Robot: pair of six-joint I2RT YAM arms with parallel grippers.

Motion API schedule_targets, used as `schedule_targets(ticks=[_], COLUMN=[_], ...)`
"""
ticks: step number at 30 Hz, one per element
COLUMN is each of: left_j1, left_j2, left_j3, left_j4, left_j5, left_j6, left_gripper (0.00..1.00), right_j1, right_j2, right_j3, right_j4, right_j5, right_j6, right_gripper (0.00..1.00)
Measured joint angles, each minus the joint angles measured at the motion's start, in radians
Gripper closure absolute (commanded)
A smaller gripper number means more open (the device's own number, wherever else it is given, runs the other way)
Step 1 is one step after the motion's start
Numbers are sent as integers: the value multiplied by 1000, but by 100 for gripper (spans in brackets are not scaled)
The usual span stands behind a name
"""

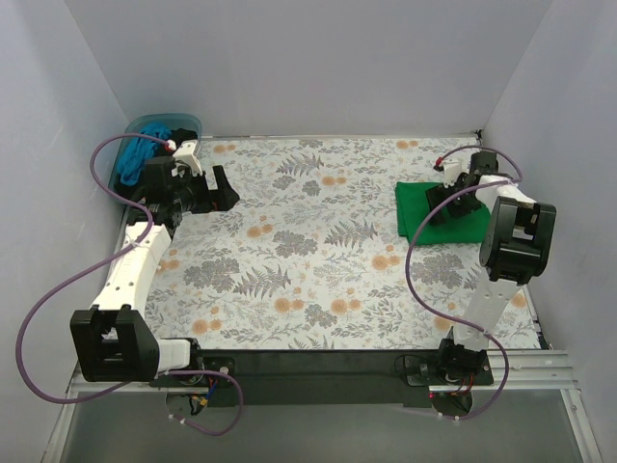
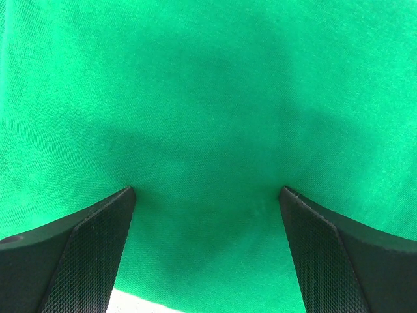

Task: Fold and stack the t-shirts
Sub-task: Neatly place the folded tshirt to the corner

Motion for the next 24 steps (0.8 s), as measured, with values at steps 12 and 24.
schedule_targets(ticks=[12, 24], left_j1=[0, 0], left_j2=[-8, -72], left_j3=[-18, -56], left_j4=[16, 40], left_j5=[23, 31], left_j6=[-12, -27], left_gripper=[2, 2], right_j1=[-16, -12], right_j2=[-274, -356], right_j3=[-20, -330], right_j4=[-172, -223], right_j5=[6, 52], right_j6=[99, 274], right_gripper=[2, 2])
